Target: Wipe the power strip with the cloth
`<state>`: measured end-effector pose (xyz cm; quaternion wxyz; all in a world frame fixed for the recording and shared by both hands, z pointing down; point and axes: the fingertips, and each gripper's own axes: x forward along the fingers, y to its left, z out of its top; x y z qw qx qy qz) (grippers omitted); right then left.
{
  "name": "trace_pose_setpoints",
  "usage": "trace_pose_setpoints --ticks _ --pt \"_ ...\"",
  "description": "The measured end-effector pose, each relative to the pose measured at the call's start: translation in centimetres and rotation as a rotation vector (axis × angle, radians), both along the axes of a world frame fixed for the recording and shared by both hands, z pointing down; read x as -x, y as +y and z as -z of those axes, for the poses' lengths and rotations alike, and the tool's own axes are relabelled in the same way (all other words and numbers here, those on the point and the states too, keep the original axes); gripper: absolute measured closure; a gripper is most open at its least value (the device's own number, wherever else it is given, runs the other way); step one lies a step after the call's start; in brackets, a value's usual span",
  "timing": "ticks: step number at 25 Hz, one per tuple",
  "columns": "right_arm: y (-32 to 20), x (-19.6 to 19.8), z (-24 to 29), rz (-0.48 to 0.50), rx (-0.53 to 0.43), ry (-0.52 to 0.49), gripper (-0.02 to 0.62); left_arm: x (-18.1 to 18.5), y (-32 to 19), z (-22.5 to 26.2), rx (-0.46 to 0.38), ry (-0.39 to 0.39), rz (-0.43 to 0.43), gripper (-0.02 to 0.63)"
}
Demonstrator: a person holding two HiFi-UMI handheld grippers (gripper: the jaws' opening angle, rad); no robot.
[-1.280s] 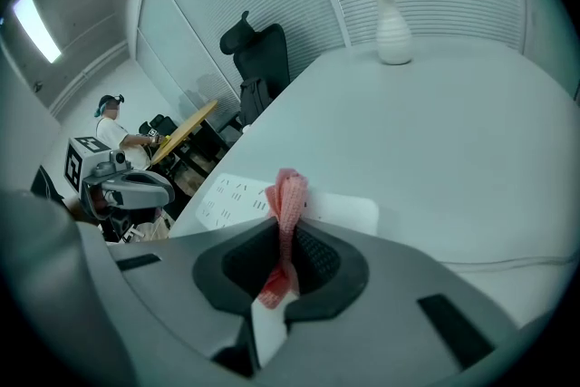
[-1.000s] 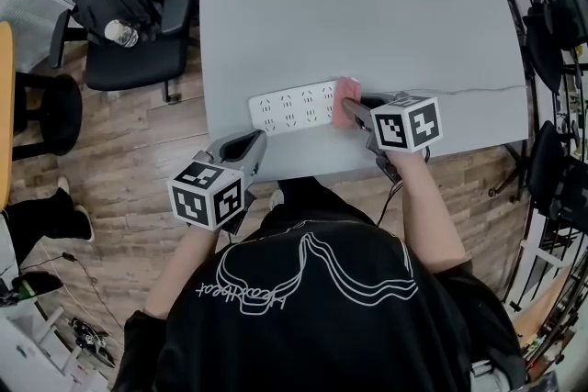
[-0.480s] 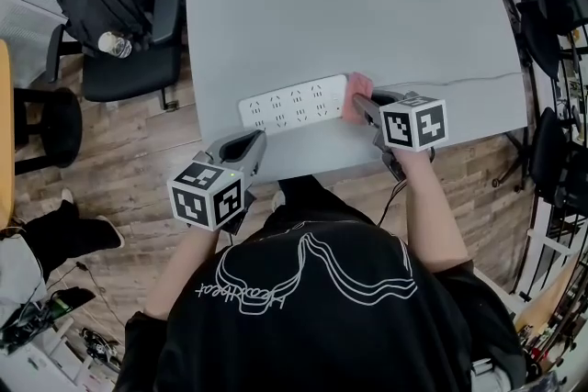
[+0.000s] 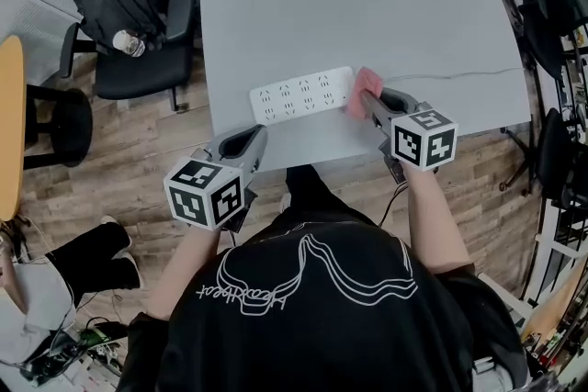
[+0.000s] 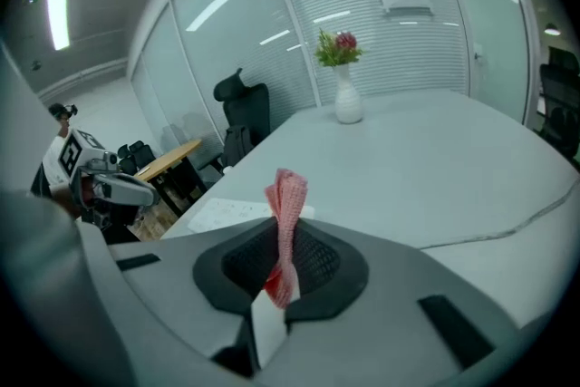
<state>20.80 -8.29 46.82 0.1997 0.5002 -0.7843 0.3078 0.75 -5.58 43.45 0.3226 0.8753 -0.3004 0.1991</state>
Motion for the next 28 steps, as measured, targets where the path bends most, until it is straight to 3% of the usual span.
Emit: trace_pose_setpoints --ticks 8,13,20,28 --pt "5.8 6.3 6.5 0.128 -0.213 -0.116 0.557 1.6 4.7 3.7 -0.071 0.036 0.007 0.594" --pt "9.7 9.6 10.8 0.192 -0.355 -0.123 0.558 3.3 7.5 6.0 -0.164 0.034 0.006 0.594" --pt "15.4 13.0 13.4 0.270 -0.404 -0.151 0.558 3.7 11.7 9.2 -0.239 0.065 -0.018 0.594" --pt "18.1 13.4 16.1 0.257 -0.457 -0.108 0.561 3.1 13.7 12.8 -0.322 0.102 -0.065 0.594"
